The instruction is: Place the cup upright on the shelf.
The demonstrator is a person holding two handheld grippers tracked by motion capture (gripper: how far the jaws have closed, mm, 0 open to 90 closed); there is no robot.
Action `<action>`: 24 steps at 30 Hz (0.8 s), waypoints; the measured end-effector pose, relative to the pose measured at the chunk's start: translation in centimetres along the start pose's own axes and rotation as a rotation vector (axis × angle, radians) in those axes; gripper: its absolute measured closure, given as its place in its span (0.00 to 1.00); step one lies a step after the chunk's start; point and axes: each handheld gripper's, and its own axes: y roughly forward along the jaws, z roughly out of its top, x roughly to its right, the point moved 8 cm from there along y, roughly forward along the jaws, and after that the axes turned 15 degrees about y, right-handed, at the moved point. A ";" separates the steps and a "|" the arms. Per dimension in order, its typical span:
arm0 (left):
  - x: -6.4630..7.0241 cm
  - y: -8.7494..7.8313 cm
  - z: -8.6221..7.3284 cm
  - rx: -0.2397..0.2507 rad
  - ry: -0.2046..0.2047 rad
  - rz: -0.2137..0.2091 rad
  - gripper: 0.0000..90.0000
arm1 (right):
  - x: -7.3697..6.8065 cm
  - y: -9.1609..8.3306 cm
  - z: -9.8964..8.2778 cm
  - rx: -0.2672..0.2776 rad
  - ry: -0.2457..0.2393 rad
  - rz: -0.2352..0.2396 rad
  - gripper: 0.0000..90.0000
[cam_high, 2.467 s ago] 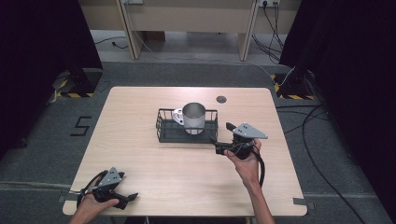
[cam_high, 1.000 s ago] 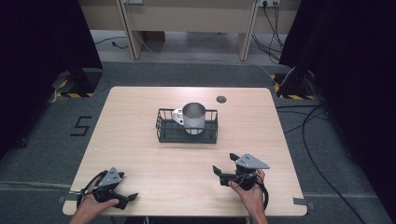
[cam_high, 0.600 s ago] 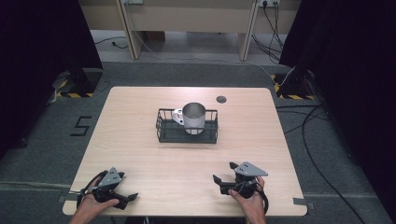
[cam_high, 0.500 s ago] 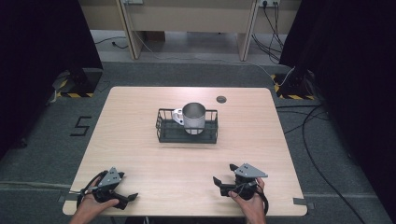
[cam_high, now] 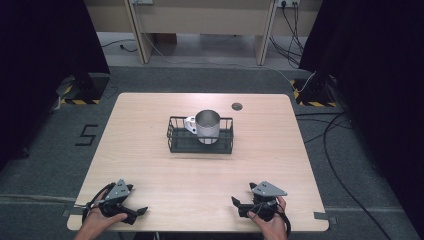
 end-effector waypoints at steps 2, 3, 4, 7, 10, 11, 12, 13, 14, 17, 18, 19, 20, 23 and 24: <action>0.0 0.0 0.0 0.000 0.000 0.000 0.00 | 0.1 -0.1 -0.3 -0.012 -0.002 -0.013 0.17; 0.0 0.0 0.0 0.000 0.000 0.000 0.00 | 0.1 -0.2 -0.4 -0.014 -0.001 -0.021 0.17; 0.0 0.0 0.0 0.000 0.000 0.000 0.00 | 0.2 -0.3 -0.5 -0.016 -0.004 -0.026 0.17; 0.0 0.0 0.0 0.000 0.000 0.000 0.00 | 0.4 -0.4 -1.0 -0.044 -0.007 -0.042 0.17; 0.0 0.0 0.0 -0.001 0.001 -0.001 0.00 | 0.6 -0.2 -1.6 -0.080 -0.003 -0.063 0.17; 0.0 0.0 0.0 0.000 0.000 0.000 0.00 | 0.7 -0.1 -1.8 -0.082 -0.009 -0.069 0.16; 0.0 0.0 0.0 0.000 0.000 0.000 0.00 | 0.7 -0.1 -1.8 -0.080 -0.028 -0.072 0.16; 0.0 0.0 0.0 0.000 0.000 0.000 0.00 | 0.6 -0.1 -1.9 -0.083 -0.033 -0.076 0.16; 0.0 0.0 0.0 0.000 0.000 0.000 0.00 | 0.6 -0.1 -1.9 -0.085 -0.043 -0.081 0.16; 0.0 0.0 0.0 0.000 0.000 0.000 0.00 | 0.4 0.1 -2.1 -0.089 -0.071 -0.088 0.11; 0.0 0.0 0.0 0.000 0.000 0.000 0.00 | 0.4 0.2 -2.1 -0.087 -0.069 -0.088 0.10; 0.0 0.0 0.0 0.000 0.000 0.000 0.00 | 0.4 0.2 -2.1 -0.088 -0.072 -0.086 0.10; 0.0 0.0 0.0 0.000 0.000 0.000 0.00 | 0.4 0.2 -2.1 -0.089 -0.073 -0.084 0.10; 0.0 0.0 0.0 -0.001 0.002 -0.001 0.00 | 0.4 0.1 -2.1 -0.089 -0.071 -0.083 0.10; 0.0 0.0 0.0 -0.001 0.002 -0.001 0.00 | 0.4 0.1 -2.1 -0.089 -0.070 -0.083 0.10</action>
